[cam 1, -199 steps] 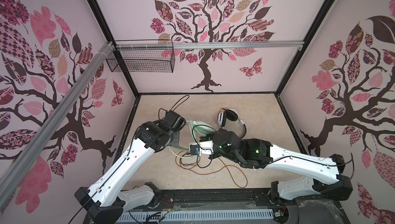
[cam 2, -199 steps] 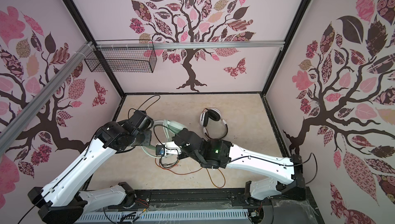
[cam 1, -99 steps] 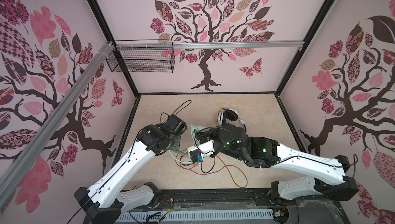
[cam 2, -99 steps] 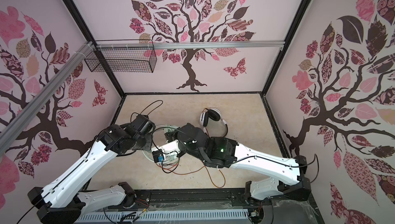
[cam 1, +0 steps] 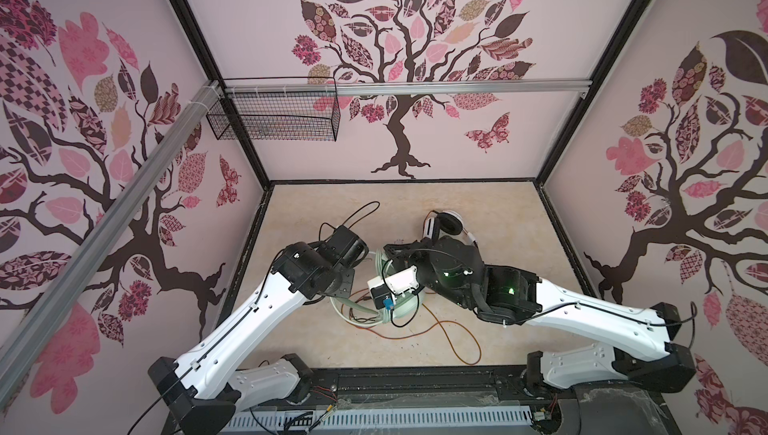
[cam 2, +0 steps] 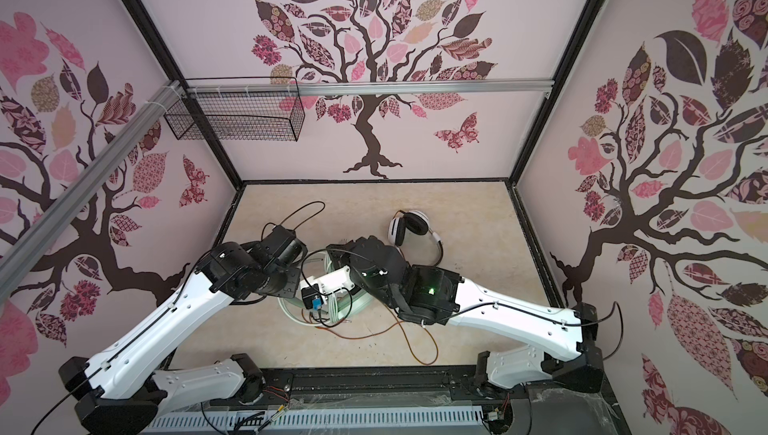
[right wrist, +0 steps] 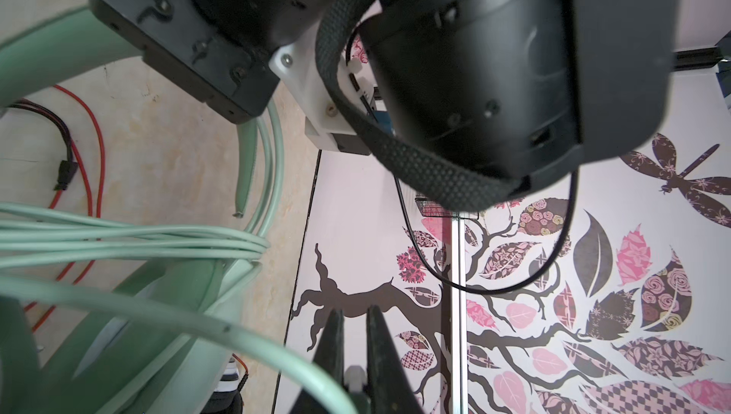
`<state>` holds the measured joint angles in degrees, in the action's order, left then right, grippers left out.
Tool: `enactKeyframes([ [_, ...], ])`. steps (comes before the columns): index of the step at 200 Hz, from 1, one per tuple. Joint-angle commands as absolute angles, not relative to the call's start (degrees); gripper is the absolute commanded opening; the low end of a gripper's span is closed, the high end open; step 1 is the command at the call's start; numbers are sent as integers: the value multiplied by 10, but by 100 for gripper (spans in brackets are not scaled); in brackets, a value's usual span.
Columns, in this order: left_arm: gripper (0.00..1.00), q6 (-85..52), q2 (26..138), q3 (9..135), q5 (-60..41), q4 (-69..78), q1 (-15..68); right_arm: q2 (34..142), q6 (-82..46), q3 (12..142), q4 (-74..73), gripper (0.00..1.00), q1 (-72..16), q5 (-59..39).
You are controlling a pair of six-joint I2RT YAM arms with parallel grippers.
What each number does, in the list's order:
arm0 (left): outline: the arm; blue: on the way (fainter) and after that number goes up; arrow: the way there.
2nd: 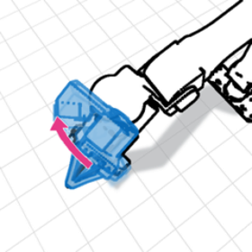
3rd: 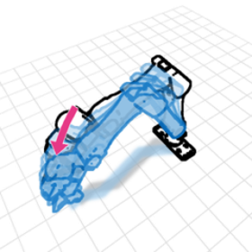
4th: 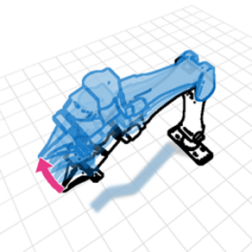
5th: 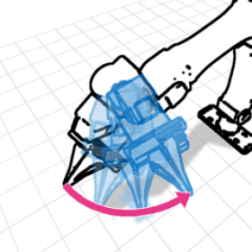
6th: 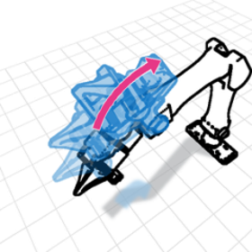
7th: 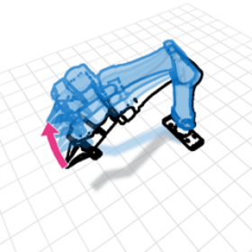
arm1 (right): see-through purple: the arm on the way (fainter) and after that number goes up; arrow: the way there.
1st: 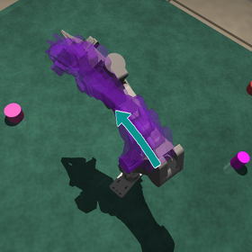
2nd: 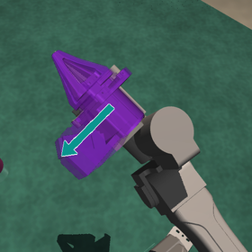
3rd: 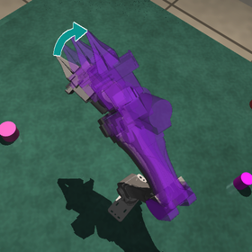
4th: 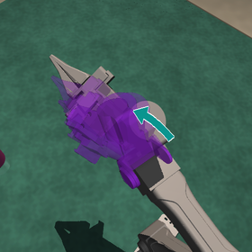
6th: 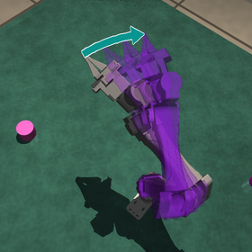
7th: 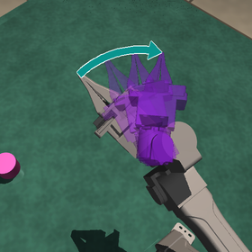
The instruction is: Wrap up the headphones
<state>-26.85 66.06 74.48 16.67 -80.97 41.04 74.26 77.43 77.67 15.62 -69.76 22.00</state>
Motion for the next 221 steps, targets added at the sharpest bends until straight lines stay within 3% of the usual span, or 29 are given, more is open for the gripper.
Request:
enactKeyframes([
  [1,0,-257,631,725,98,-791,418,730,776,795,166,0,-677,177],
  [50,0,-236,598,716,-2,-800,438,720,718,817,234,0,-642,50],
  [91,0,-246,617,726,36,-816,517,737,688,821,235,0,-627,-3],
  [221,0,-249,609,734,52,-819,519,743,618,717,132,1,-550,-79],
])
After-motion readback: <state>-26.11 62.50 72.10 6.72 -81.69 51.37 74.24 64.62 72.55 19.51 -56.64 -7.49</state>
